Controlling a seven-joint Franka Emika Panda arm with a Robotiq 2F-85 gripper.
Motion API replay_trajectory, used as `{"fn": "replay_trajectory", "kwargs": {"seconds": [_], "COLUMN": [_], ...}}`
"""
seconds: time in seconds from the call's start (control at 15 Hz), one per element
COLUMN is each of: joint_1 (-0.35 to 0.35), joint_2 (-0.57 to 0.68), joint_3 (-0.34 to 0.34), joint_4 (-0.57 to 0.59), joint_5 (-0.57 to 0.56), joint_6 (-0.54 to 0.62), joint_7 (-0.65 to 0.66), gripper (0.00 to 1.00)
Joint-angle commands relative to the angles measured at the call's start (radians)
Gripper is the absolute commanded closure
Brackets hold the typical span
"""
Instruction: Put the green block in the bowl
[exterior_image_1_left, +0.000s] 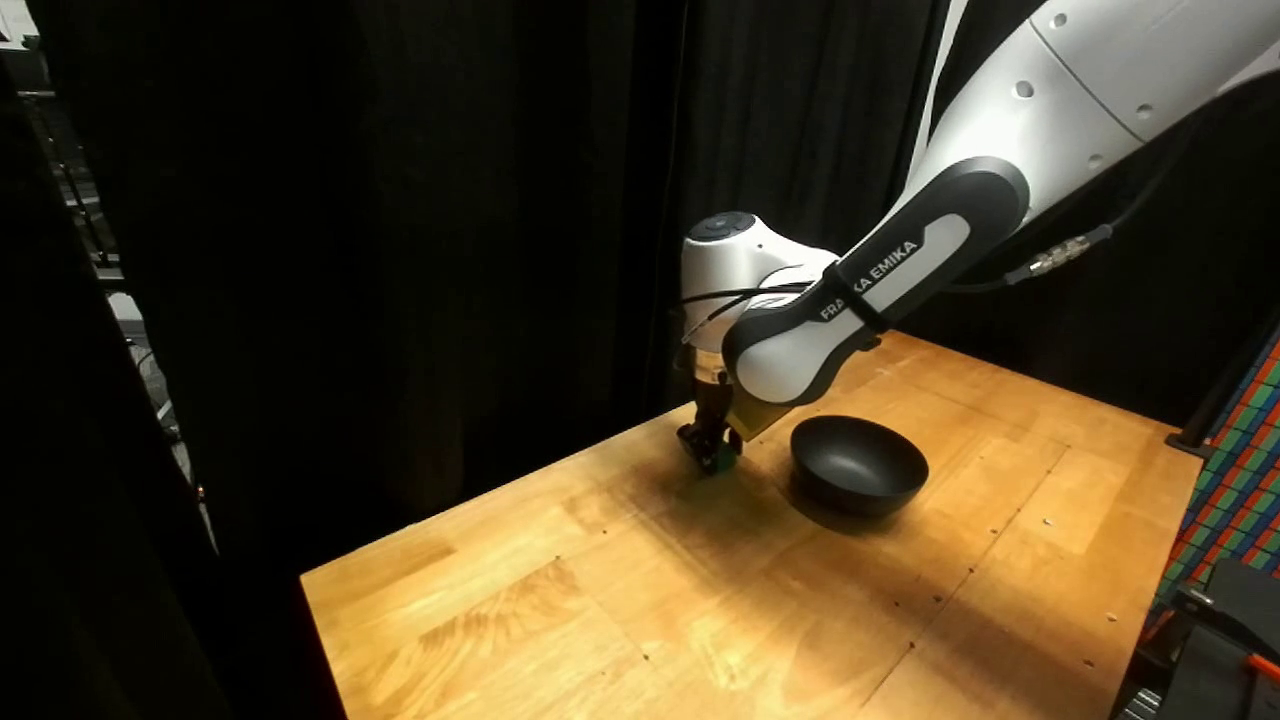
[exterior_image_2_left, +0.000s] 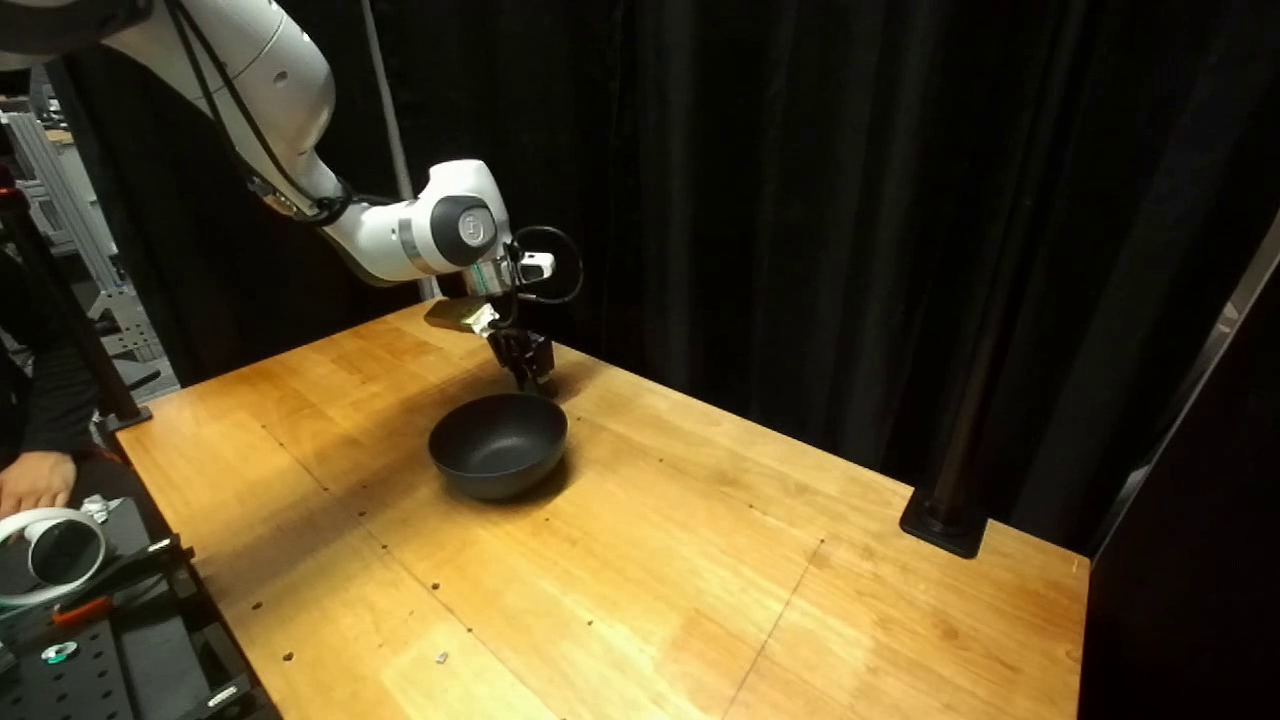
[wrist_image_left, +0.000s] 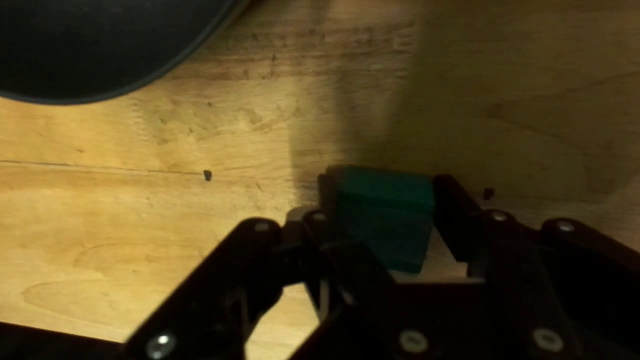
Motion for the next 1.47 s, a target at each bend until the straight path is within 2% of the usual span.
{"fn": "replay_trajectory", "kwargs": {"seconds": [0.0,0.2,0.47,0.6,0.8,0.87,0.93,1.13,1.2,1.4], "joint_1": [0.009,0.035,0.052,0.022,-0.024,-0.049,-0.065,-0.108,-0.120,-0.160], "joint_2": [-0.019,-0.125,-0.294,-0.367,-0.456,-0.476,-0.492,-0.587,-0.628,-0.787], "joint_3": [-0.004,-0.006,-0.016,0.007,0.017,0.026,0.029,0.045,0.054,0.098], "joint_4": [-0.006,-0.079,-0.190,-0.242,-0.339,-0.368,-0.393,-0.472,-0.501,-0.575], "joint_5": [0.022,0.016,0.009,0.029,0.035,0.056,0.071,0.119,0.138,0.245], "joint_6": [0.005,-0.043,-0.216,-0.316,-0.334,-0.322,-0.323,-0.323,-0.319,-0.327], "joint_7": [-0.003,0.011,0.090,0.101,0.125,0.109,0.108,0.075,0.054,-0.080], "gripper": [0.76,0.76,0.76,0.76,0.76,0.26,0.26,0.03,0.00,0.00]}}
